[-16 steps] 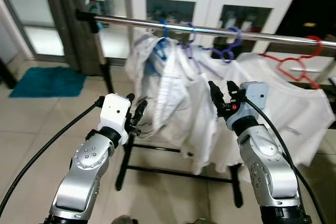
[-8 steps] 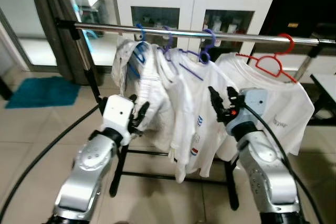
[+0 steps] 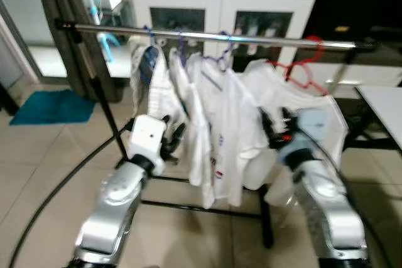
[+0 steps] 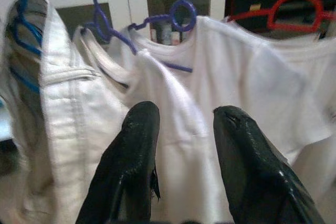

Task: Hang hanger

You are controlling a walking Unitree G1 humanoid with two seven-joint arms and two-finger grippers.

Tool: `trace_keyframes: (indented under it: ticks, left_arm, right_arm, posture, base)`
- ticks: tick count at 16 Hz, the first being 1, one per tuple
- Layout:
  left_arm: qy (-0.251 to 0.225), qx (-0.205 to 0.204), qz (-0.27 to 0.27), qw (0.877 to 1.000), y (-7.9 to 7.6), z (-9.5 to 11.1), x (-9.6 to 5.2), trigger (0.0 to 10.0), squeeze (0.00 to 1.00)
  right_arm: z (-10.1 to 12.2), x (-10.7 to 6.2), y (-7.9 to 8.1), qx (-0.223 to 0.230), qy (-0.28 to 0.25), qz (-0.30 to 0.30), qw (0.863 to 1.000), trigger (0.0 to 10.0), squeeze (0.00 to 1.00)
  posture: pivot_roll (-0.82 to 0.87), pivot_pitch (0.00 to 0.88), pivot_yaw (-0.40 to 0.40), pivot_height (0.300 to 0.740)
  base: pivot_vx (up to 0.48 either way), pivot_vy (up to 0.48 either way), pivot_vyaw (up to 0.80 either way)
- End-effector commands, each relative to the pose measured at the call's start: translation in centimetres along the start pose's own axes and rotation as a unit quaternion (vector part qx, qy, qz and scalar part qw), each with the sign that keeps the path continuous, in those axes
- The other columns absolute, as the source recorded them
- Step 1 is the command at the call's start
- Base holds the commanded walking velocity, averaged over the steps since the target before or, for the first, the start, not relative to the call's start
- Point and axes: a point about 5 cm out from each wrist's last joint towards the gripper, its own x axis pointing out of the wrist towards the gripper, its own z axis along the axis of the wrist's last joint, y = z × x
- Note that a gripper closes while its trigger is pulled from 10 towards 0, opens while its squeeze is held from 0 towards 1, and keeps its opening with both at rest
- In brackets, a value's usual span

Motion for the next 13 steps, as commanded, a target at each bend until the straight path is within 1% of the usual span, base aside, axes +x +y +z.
trace_keyframes:
  ticks: [1,2,3,5,7,9,12,13]
  left_arm:
    - [0.014,-0.012,0.024,1.0,1.0,-0.2,-0.2,10.0,0.0]
    - [0.004,-0.015,0.021,1.0,1.2,0.2,-0.4,10.0,0.73]
    - [0.004,-0.015,0.014,1.0,1.3,0.3,-0.6,10.0,1.0]
    - [0.011,-0.009,0.015,1.0,1.6,0.3,-0.6,10.0,1.0]
    - [-0.014,0.007,0.032,0.999,2.3,1.2,0.1,10.0,1.0]
    - [-0.019,0.011,0.027,0.999,2.2,1.4,0.3,10.0,1.0]
    - [-0.022,0.01,0.012,1.0,1.8,1.6,0.0,10.0,1.0]
    - [-0.02,0.015,0.009,1.0,1.9,1.5,-0.2,10.0,1.0]
  right_arm:
    - [-0.1,0.0,0.5,0.01,0.005,0.008,1.0,10.0,0.06]
    - [0.0,0.1,0.1,0.018,0.004,-0.003,1.0,10.0,1.0]
    - [0.1,0.1,0.1,0.017,0.003,-0.003,1.0,10.0,1.0]
    - [0.1,0.3,0.0,0.019,0.004,-0.008,1.0,10.0,1.0]
    - [0.5,0.5,0.2,-0.005,-0.003,-0.001,1.0,10.0,1.0]
    - [0.5,0.6,0.1,-0.008,-0.003,-0.009,1.0,10.0,1.0]
    - [0.5,0.6,-0.6,-0.003,-0.008,-0.035,0.999,10.0,1.0]
    - [0.5,0.6,-0.7,-0.002,-0.009,-0.04,0.999,10.0,1.0]
  posture:
    - [-0.05,0.0,-0.006,0.74]
    - [-0.04,0.0,-0.007,0.74]
    - [-0.04,0.0,-0.007,0.74]
    - [-0.04,0.0,-0.008,0.74]
    - [-0.05,0.0,-0.006,0.74]
    - [-0.05,0.0,-0.004,0.74]
    - [-0.03,0.0,0.0,0.74]
    - [-0.04,0.0,0.001,0.74]
  base:
    - [0.0,0.0,0.0]
    - [0.0,0.0,0.0]
    - [0.0,0.0,0.0]
    - [0.0,0.0,0.0]
    - [0.0,0.0,0.0]
    - [0.0,0.0,0.0]
    - [0.279,0.0,0.0]
    - [0.296,0.0,0.0]
